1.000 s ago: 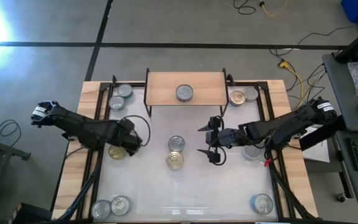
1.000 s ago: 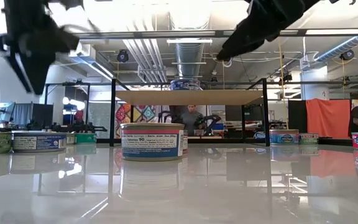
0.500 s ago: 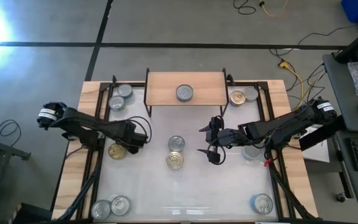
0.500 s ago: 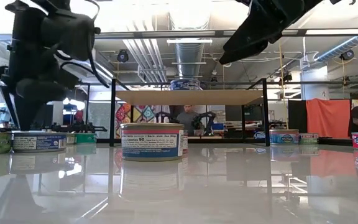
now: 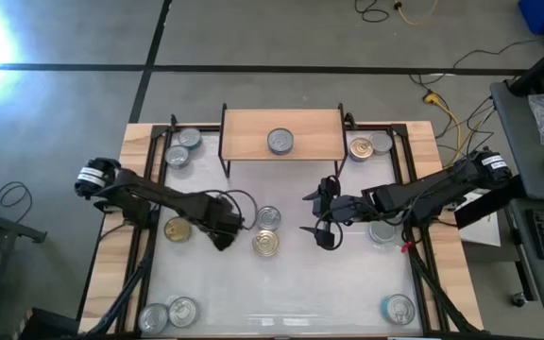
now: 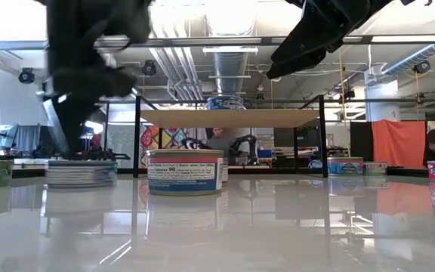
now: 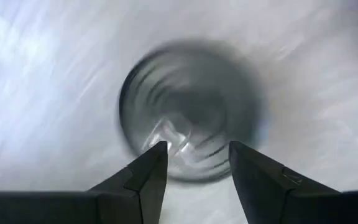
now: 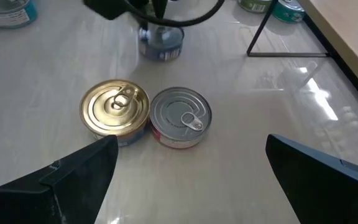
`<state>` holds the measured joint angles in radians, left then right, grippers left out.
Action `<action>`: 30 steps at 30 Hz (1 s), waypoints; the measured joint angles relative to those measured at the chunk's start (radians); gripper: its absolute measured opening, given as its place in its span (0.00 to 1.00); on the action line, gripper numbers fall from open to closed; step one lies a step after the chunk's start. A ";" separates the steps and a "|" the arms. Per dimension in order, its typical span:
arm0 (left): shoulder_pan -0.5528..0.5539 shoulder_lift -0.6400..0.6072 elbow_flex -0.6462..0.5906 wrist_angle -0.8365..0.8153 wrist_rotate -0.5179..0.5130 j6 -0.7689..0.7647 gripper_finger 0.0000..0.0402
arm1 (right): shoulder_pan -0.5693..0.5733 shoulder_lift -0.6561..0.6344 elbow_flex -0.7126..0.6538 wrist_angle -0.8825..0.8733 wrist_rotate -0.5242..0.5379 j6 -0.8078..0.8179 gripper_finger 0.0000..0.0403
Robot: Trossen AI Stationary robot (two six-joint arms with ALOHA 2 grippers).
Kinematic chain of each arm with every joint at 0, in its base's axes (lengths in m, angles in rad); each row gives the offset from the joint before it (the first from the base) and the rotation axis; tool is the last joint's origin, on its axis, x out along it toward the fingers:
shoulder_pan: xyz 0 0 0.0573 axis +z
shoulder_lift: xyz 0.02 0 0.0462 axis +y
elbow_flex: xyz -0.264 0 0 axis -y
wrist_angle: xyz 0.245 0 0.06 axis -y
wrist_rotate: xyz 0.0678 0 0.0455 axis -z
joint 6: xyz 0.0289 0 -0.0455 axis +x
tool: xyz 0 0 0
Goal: Stack canned seafood by type on shelf
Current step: Put the blue tuna can on the shelf
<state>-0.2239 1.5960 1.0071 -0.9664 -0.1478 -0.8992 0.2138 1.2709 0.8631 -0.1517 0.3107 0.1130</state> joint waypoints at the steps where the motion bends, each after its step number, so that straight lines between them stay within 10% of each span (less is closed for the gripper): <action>1: -0.011 0.012 0.024 0.036 -0.014 0.036 0.39 | 0.000 0.000 0.000 0.000 0.000 0.000 0.99; 10: -0.107 0.075 0.136 -0.114 -0.166 0.184 0.39 | 0.000 0.000 0.000 -0.008 0.000 0.007 0.99; 20: -0.046 0.040 -0.052 -0.169 -0.469 0.128 0.39 | 0.000 0.001 0.000 -0.008 0.000 0.026 0.99; 30: -0.015 0.037 -0.151 0.040 -0.199 0.127 0.37 | 0.004 0.001 0.000 -0.023 -0.006 0.059 0.99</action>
<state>-0.2391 1.6329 0.8566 -0.9260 -0.3470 -0.7727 0.2182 1.2716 0.8631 -0.1749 0.3050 0.1722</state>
